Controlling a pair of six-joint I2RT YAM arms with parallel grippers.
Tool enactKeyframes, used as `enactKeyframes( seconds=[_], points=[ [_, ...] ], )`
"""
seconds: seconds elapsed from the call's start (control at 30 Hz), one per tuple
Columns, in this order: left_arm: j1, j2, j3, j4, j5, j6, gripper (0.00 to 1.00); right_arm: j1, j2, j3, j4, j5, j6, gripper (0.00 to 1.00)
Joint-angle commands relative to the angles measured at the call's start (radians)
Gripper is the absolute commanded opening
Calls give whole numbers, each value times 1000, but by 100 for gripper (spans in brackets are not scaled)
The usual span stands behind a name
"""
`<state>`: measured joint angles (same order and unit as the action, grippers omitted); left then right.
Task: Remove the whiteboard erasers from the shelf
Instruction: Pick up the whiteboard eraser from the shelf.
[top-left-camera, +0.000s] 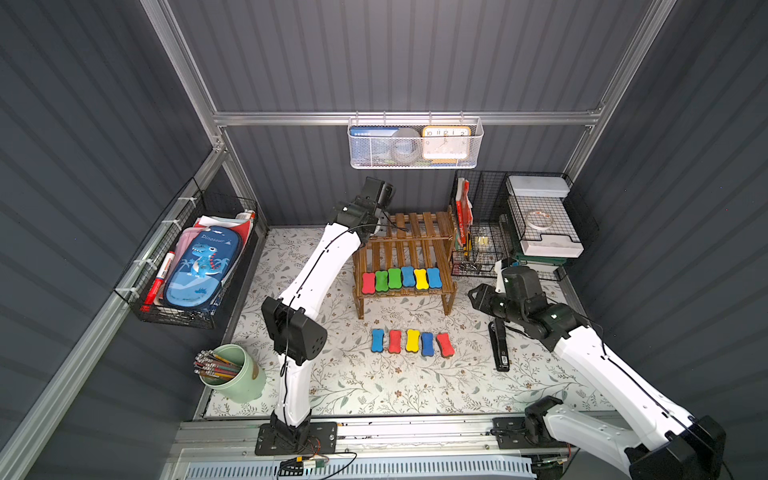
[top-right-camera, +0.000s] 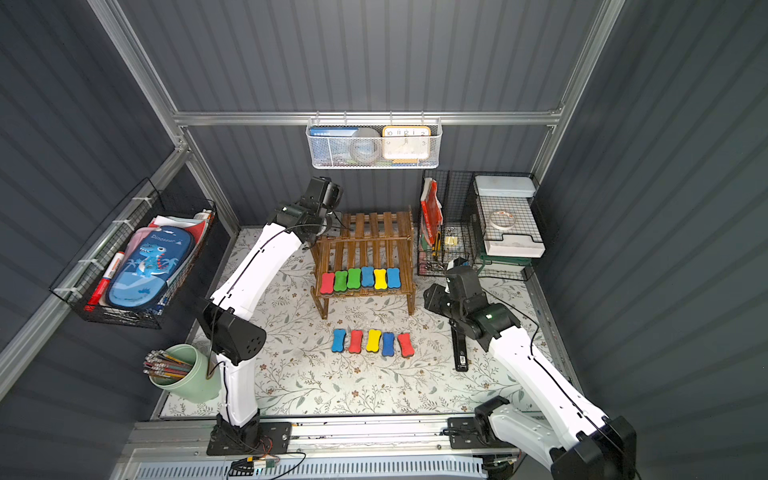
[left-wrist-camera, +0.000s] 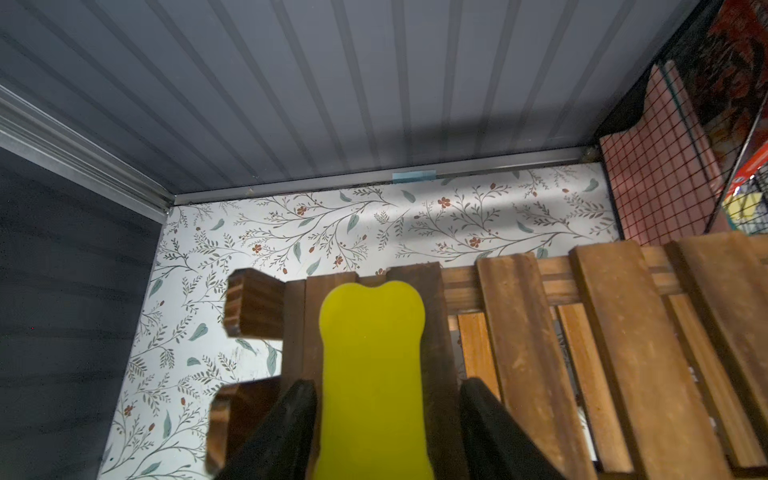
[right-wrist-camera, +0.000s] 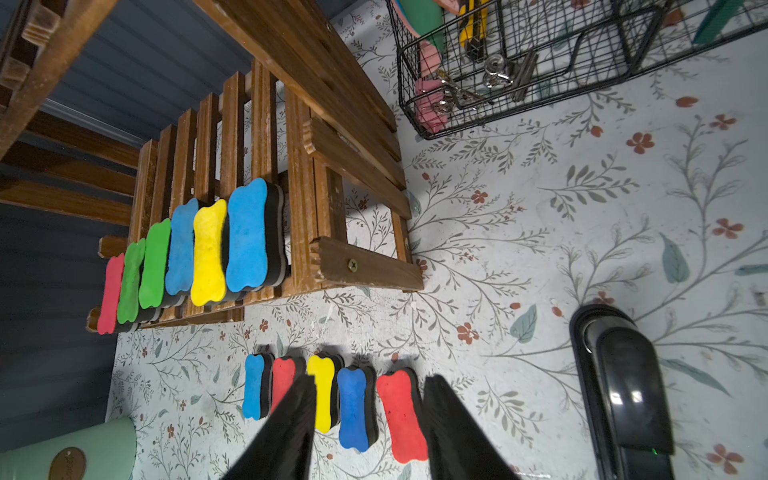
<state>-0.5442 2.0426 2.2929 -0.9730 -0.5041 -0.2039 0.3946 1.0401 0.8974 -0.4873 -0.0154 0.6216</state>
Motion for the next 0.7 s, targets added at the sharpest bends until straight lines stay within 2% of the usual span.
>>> enactKeyframes(
  seconds=[0.0, 0.17, 0.3, 0.37, 0.53, 0.67],
  points=[
    [0, 26, 19, -38, -15, 11, 52, -6, -9, 18, -11, 6, -14, 47],
    [0, -9, -9, -2, -12, 1, 42, -8, -8, 16, -10, 6, -12, 47],
    [0, -48, 1, 6, -20, -15, 38, -10, -8, 15, -11, 5, -10, 47],
    [-2, -105, -38, 23, -17, -48, 37, -10, -9, 15, -10, 8, -10, 47],
    [-27, -351, -333, 114, -3, -107, 36, -11, -9, 5, 6, -3, -5, 47],
    [-98, -540, -583, 122, -83, -165, 36, -13, -4, -1, 18, -15, 0, 47]
  ],
)
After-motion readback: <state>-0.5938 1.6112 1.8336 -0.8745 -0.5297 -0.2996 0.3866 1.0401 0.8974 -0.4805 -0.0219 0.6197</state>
